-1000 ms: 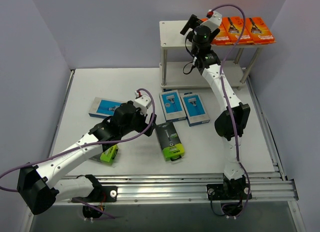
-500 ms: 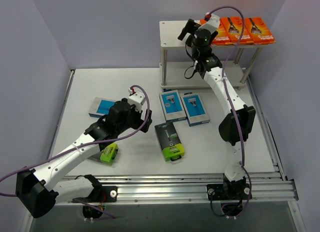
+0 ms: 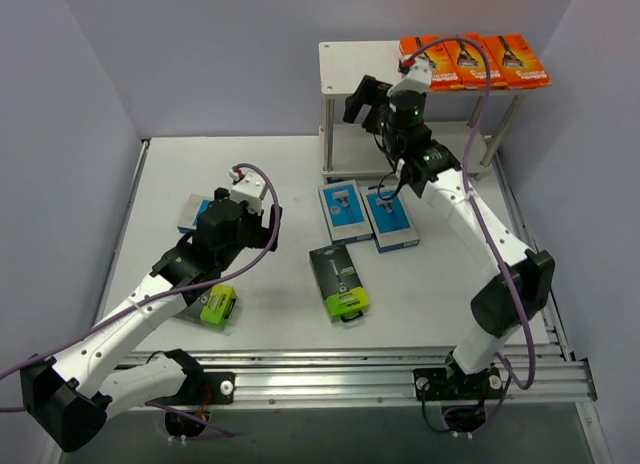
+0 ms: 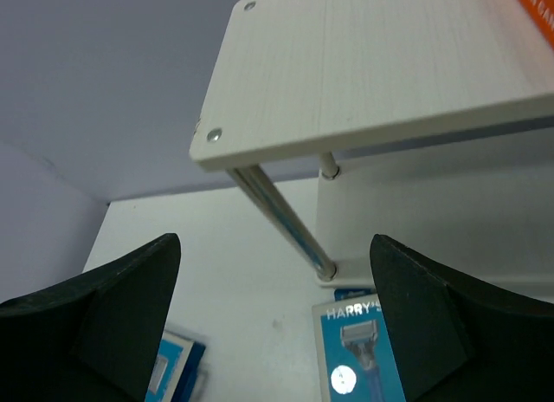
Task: Place and organize the shaving razors onto the shelf
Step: Place the shaving razor onto shelf, then grab a shaving razor with the right arm
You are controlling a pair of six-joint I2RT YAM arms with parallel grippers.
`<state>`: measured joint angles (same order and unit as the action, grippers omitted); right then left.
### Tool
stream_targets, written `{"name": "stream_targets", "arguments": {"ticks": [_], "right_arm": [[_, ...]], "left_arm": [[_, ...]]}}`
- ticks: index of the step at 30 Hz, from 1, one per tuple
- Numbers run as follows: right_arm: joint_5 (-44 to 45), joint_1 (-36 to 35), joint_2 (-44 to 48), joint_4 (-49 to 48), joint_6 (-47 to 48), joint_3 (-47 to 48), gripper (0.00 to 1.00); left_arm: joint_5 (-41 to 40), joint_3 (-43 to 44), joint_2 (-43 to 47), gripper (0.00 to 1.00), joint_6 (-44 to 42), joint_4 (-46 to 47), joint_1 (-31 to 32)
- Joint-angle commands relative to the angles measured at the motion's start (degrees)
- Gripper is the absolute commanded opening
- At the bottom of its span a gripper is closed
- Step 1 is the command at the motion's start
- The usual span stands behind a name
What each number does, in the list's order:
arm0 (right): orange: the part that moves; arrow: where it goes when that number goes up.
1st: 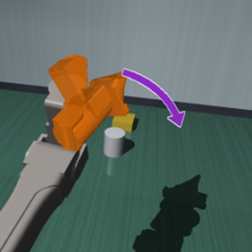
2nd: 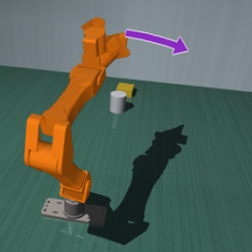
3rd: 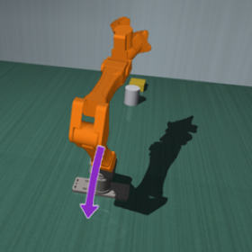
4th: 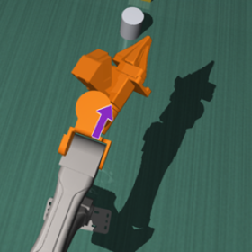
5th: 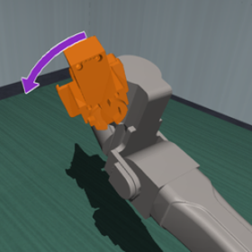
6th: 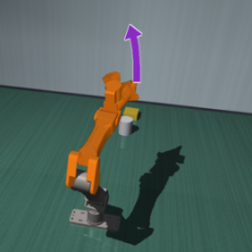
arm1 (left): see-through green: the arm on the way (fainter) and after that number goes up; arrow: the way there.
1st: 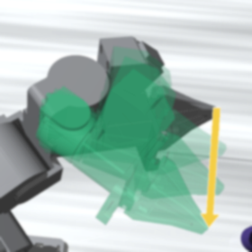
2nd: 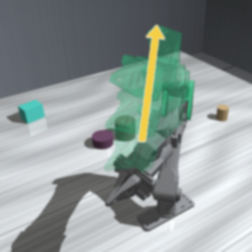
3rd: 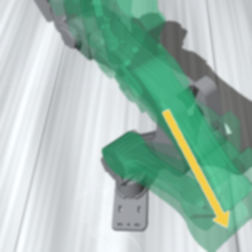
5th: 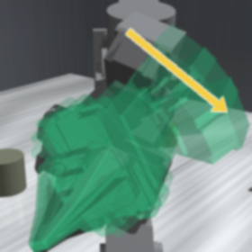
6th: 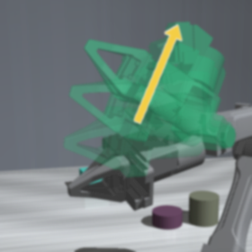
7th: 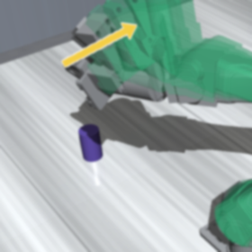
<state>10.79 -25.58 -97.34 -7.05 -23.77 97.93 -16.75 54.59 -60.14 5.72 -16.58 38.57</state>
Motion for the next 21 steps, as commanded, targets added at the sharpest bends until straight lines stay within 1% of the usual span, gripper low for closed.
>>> {"name": "stream_targets", "arguments": {"ticks": [1,5,6,9,10,16,21], "right_arm": [[-3.39,-2.01,8.28,-0.95,0.66,-5.98,0.86],[-7.43,-4.12,13.83,-0.77,0.65,-14.07,0.86],[-8.14,-4.56,14.80,-0.25,0.74,-17.30,0.86],[-9.82,-5.97,18.49,0.28,1.35,-22.33,0.85],[-9.99,-6.32,19.98,0.28,1.62,-26.09,0.85],[-9.12,-6.67,22.89,1.42,1.89,-35.95,0.86],[-5.96,-6.06,27.20,-1.82,-2.24,-46.41,0.86]], "left_arm": [[-3.90,1.84,2.04,0.94,-1.41,0.41,-2.26],[-3.73,2.01,2.48,0.94,-1.50,0.49,-4.37],[-3.81,2.19,2.48,0.94,-1.58,0.15,-4.81],[-4.16,2.37,3.09,0.94,-1.58,-0.30,-6.57],[-4.34,2.45,3.27,0.94,-1.58,-0.38,-7.01],[-5.39,2.19,3.36,0.94,-2.02,-0.38,-7.80],[-4.96,2.54,2.57,0.94,-2.03,-0.74,-8.94]]}}
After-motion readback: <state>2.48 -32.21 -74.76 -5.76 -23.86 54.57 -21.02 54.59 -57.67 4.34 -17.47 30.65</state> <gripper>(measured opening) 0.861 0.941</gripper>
